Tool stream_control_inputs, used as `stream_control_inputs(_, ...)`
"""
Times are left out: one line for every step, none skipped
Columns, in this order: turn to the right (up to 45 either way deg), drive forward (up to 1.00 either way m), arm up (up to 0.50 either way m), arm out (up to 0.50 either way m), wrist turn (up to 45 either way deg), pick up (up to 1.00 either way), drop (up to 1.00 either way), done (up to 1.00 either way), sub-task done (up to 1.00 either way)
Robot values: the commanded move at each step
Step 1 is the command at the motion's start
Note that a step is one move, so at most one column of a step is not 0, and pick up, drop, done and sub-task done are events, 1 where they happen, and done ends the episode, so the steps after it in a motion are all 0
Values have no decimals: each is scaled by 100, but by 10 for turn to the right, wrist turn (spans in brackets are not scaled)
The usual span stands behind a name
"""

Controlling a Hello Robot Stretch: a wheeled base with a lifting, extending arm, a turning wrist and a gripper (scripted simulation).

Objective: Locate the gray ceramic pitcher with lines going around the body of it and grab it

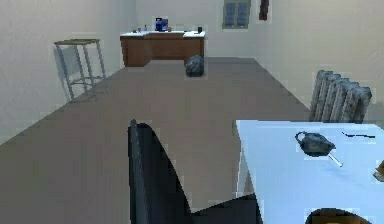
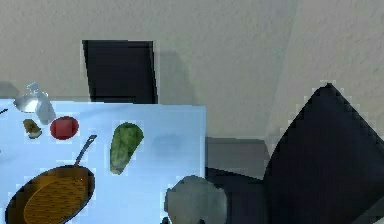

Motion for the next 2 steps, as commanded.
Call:
stream_control_inputs(0,0,10,0,0,0,0,0,0)
stream_control_inputs(0,0,0,0,0,0,0,100,0)
